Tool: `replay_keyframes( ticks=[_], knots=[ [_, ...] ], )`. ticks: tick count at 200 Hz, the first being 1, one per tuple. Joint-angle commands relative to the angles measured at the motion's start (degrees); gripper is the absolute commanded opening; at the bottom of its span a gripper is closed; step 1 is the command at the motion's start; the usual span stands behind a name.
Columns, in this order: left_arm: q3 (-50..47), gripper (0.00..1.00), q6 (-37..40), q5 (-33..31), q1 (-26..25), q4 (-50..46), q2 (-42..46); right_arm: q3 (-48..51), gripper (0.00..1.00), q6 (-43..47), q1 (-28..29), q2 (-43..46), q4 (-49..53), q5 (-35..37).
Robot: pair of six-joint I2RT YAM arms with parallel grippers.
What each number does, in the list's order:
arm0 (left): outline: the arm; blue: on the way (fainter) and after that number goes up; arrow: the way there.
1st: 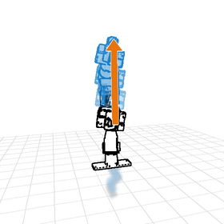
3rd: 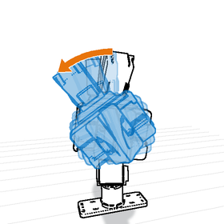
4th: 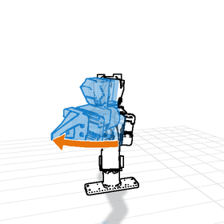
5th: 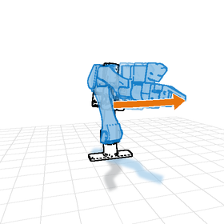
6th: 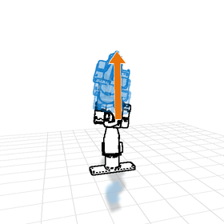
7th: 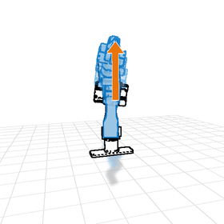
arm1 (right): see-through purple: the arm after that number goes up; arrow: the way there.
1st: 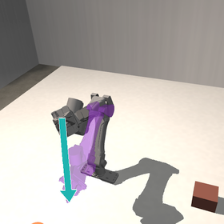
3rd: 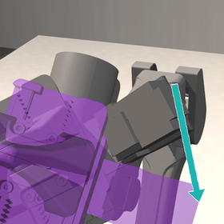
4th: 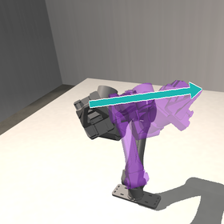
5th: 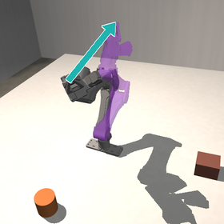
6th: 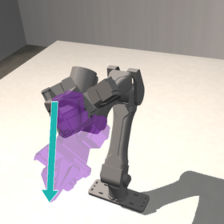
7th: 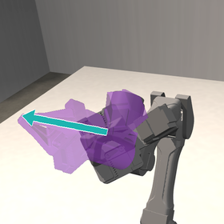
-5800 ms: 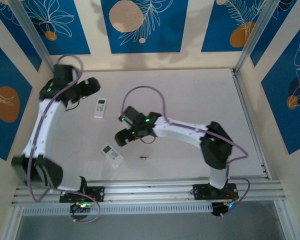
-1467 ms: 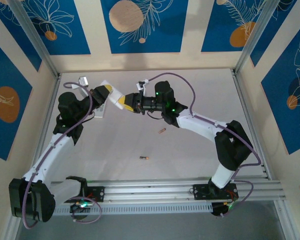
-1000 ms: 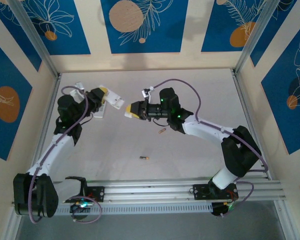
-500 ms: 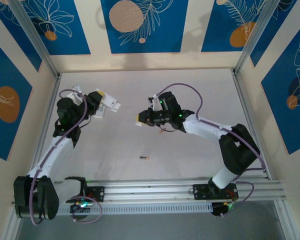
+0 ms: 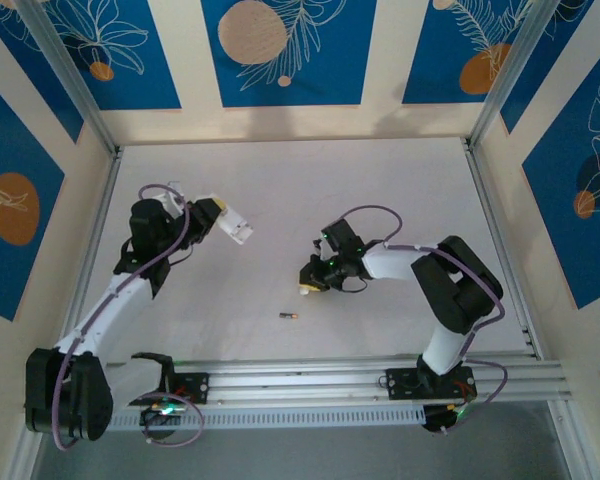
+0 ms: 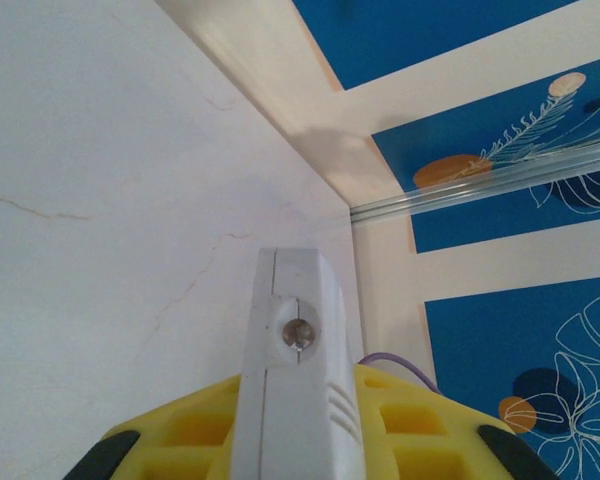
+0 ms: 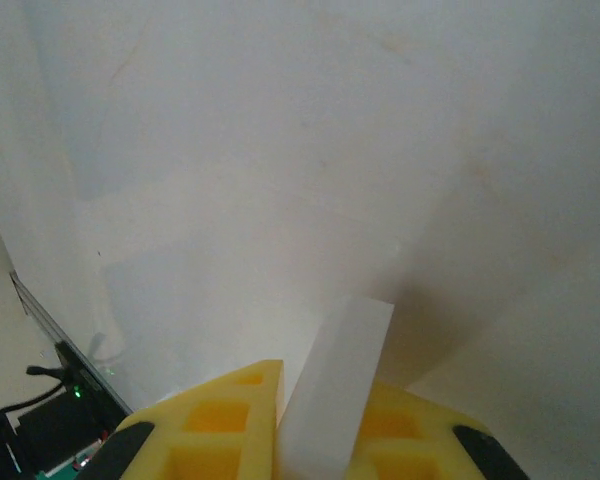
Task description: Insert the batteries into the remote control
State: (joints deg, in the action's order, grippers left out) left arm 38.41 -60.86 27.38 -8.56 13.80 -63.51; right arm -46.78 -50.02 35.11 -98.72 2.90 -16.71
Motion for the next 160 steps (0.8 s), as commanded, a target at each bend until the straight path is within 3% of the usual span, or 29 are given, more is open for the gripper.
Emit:
replay_keyframes(
  ticks=[1,37,69,86,100,120,137,160],
  knots=[
    [0.35,0.0,1.29,1.13,-0.66,0.53,-0.96,3.62,0.19,-5.01,-0.31,1.12,2.17,4.34],
    [0.54,0.0,1.31,0.92,-0.9,-0.09,-0.92,0.73,0.3,-4.16,-0.22,9.58,15.97,12.87],
    [1.13,0.0,1.91,0.91,-1.2,-1.06,-1.0,-2.74,0.55,-0.3,-0.12,20.82,21.36,19.64],
    [1.77,0.0,2.29,0.91,-1.96,-0.97,-1.18,-5.14,0.64,9.59,1.9,24.25,16.49,21.72],
    [2.8,0.0,3.33,0.87,-3.34,-1.31,-1.4,-7.69,0.72,24.96,6.3,24.44,11.52,25.44],
    [4.44,0.0,5.13,0.62,-5.57,-2.18,-1.79,-11.62,1.0,43.45,11.03,21.97,6.2,29.07],
    [4.97,0.0,5.29,0.39,-7.05,-1.9,-2.06,-15.98,0.99,51.78,11.69,18.03,5.32,25.19],
    [5.18,0.0,5.23,0.27,-9.23,-0.34,-2.49,-22.99,0.99,53.28,11.63,12.08,6.99,20.71]
  ],
)
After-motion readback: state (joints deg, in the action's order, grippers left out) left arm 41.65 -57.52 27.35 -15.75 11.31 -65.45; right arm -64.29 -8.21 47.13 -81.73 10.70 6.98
